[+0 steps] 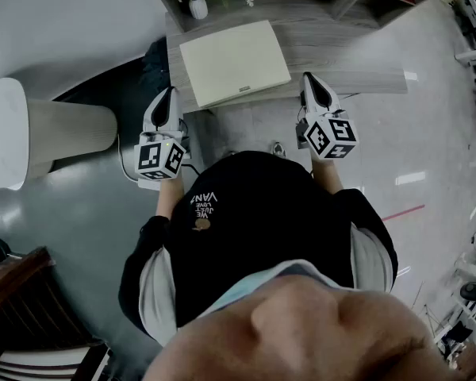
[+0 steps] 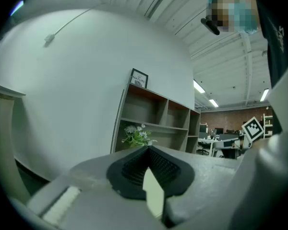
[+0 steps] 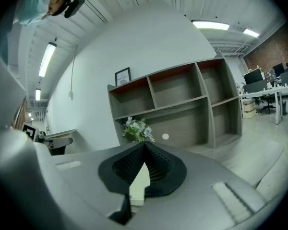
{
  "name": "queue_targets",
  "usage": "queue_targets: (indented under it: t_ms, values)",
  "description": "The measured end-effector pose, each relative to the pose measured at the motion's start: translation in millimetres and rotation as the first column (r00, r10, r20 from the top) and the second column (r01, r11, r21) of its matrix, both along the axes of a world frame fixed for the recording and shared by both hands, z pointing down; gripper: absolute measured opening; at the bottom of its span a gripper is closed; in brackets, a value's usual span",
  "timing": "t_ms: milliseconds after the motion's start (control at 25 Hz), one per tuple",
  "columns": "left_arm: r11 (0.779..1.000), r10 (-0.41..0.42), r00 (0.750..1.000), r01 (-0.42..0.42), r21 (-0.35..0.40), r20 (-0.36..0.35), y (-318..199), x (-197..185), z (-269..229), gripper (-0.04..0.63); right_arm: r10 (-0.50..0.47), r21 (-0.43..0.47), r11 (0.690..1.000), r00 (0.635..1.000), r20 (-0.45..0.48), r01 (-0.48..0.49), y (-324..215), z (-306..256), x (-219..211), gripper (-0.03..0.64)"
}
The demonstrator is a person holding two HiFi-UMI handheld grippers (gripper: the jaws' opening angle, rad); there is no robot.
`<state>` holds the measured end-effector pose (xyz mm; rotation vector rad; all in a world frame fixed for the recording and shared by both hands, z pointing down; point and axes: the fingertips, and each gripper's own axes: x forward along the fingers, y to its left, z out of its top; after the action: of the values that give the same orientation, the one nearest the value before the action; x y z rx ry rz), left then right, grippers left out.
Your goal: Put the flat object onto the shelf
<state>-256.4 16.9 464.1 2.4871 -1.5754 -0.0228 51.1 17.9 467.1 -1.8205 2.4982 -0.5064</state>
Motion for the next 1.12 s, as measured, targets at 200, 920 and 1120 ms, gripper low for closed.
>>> queue_targets:
  t_ms: [200,920,1120]
  values:
    - [1.0,0.027,1.0,-0.027,-0.009,0.008,3,-8,1,0.0,0.007,0.038,0.999,0.999,0.041,-0.009,9,-5,-12,-0.003]
    - [0.989,0.13,0.991,-0.132,-0.062,-0.029,7,-13,22,0.0,0.127,-0.035,0.992,0.985,0.114,-0.124,40,17,-6,-0.002]
    - [0.992,0.106,0.994,-0.107,-0.059,-0.024,-8,0,16,0.001,0.089,-0.036,0.996,0.99,0.108,-0.085,18,15,2,-0.002]
